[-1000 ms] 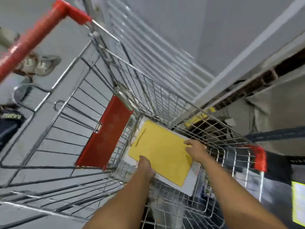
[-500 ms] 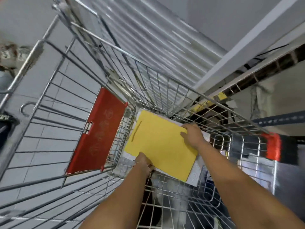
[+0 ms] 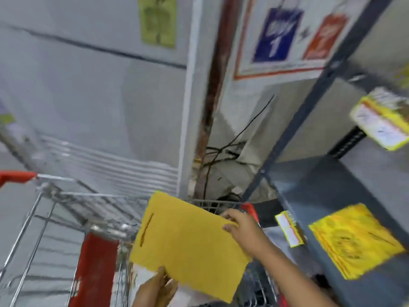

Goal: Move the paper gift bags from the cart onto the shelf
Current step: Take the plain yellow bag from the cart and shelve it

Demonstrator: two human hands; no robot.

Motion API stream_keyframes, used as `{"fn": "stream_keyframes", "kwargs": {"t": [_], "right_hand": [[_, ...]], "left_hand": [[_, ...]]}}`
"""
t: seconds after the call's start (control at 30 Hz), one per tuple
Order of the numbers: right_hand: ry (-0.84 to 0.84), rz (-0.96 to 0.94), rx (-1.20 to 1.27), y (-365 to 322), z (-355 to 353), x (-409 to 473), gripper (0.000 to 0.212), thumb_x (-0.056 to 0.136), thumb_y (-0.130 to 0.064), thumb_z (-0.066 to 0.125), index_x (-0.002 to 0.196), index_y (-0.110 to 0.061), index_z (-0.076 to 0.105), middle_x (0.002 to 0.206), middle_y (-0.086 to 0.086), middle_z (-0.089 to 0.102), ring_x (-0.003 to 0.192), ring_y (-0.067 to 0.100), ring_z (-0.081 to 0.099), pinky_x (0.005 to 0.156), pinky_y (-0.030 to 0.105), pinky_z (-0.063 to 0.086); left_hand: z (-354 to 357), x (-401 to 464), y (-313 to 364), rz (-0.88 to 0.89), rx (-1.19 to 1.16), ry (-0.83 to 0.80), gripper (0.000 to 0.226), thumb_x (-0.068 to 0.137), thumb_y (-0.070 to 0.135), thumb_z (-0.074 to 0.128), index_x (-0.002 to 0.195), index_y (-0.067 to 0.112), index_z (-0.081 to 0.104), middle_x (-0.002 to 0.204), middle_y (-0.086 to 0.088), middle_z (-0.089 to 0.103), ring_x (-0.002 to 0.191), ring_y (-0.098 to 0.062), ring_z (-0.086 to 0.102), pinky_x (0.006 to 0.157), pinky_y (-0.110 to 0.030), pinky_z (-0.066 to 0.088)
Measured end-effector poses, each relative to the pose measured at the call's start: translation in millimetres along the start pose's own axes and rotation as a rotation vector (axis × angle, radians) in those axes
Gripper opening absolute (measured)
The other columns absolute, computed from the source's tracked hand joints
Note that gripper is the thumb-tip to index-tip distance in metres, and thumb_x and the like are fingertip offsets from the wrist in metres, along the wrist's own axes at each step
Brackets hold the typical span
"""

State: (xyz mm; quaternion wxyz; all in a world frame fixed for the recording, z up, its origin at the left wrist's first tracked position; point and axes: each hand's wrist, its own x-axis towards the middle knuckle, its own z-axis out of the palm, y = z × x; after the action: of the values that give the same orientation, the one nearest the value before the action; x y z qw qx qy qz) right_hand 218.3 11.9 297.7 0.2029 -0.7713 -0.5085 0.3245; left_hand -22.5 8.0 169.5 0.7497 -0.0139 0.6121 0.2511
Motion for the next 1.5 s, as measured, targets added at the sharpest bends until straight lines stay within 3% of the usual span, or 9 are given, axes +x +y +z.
{"fn": "stream_keyframes", "kwargs": {"t": [0.1,0.2,0.27,0.4,0.5,0.6,0.97,1.13,1.5], "right_hand": [[0.22,-0.064,0.109,-8,-57,-71,0.016,0.085,-0.009,0.066,0.097,-0.022,0.067,0.088,-0.018,0.06,0.084,-0.006,0.055,0.069,0.012,0.04],[0.413,-0.038,0.314,1,-100,-160,0.027,0.084,-0.002,0.067,0.081,-0.028,0.063,0.082,-0.013,0.065,0.078,-0.01,0.059,0.067,0.011,0.045],[0.515,-0.021,0.467,11,-114,-218,0.03,0.083,0.006,0.065,0.079,-0.024,0.063,0.079,-0.008,0.065,0.071,-0.004,0.062,0.061,0.006,0.046],[0.678,0.039,0.803,47,-117,-324,0.018,0.075,-0.01,0.077,0.09,-0.014,0.069,0.09,0.007,0.072,0.092,0.017,0.067,0.063,0.011,0.051],[0.807,0.09,1.021,75,-105,-397,0.081,0.023,-0.049,0.094,0.09,-0.01,0.071,0.085,0.012,0.077,0.082,0.022,0.071,0.064,0.023,0.056],[0.942,0.075,1.157,78,-94,-450,0.097,0.002,-0.049,0.092,0.086,-0.006,0.069,0.075,0.012,0.076,0.068,0.017,0.071,0.054,0.02,0.056],[1.217,0.1,1.307,68,-64,-558,0.062,0.056,-0.006,0.076,0.115,0.006,0.059,0.1,0.022,0.073,0.093,0.033,0.065,0.07,0.031,0.059],[1.299,0.128,1.25,77,-60,-566,0.062,0.052,-0.017,0.08,0.11,-0.003,0.064,0.096,0.013,0.076,0.084,0.019,0.072,0.067,0.022,0.059],[1.004,0.459,1.022,122,-34,-566,0.016,0.076,-0.002,0.075,0.091,-0.007,0.075,0.083,0.012,0.078,0.075,0.018,0.07,0.063,0.022,0.05]], "left_hand": [[20,-63,6,0.19,0.042,-0.176,0.016,0.083,0.029,0.069,0.087,0.014,0.065,0.124,-0.014,0.064,0.084,-0.024,0.062,0.078,-0.037,0.051],[50,-168,3,0.413,0.086,-0.451,0.042,0.029,0.04,0.095,0.055,0.016,0.071,0.056,-0.002,0.072,0.041,-0.012,0.065,0.039,-0.022,0.053],[66,-217,-5,0.513,0.212,-0.612,0.046,0.03,0.033,0.096,0.061,0.012,0.07,0.051,-0.004,0.065,0.033,-0.012,0.056,0.031,-0.018,0.041],[84,-278,-37,0.578,0.459,-0.793,0.027,0.083,0.015,0.069,0.11,0.015,0.064,0.11,-0.006,0.072,0.091,-0.026,0.067,0.076,-0.035,0.051],[98,-323,-72,0.565,0.611,-0.943,0.026,0.093,0.008,0.053,0.115,0.018,0.064,0.111,-0.002,0.074,0.102,-0.027,0.07,0.083,-0.039,0.055],[106,-342,-100,0.56,0.708,-1.031,0.029,0.093,0.006,0.054,0.118,0.016,0.064,0.115,-0.003,0.073,0.107,-0.026,0.068,0.087,-0.038,0.053],[153,-380,-178,0.453,0.903,-1.243,0.033,0.083,0.009,0.065,0.116,0.01,0.068,0.113,-0.008,0.073,0.104,-0.03,0.069,0.087,-0.046,0.055],[159,-376,-191,0.401,0.947,-1.317,0.034,0.087,0.005,0.06,0.12,0.009,0.065,0.082,0.003,0.072,0.051,-0.006,0.061,0.054,-0.024,0.052],[101,-307,-199,0.23,1.139,-1.003,0.031,0.08,0.001,0.069,0.11,0.008,0.066,0.098,-0.005,0.074,0.089,-0.025,0.068,0.09,-0.043,0.053]]}}
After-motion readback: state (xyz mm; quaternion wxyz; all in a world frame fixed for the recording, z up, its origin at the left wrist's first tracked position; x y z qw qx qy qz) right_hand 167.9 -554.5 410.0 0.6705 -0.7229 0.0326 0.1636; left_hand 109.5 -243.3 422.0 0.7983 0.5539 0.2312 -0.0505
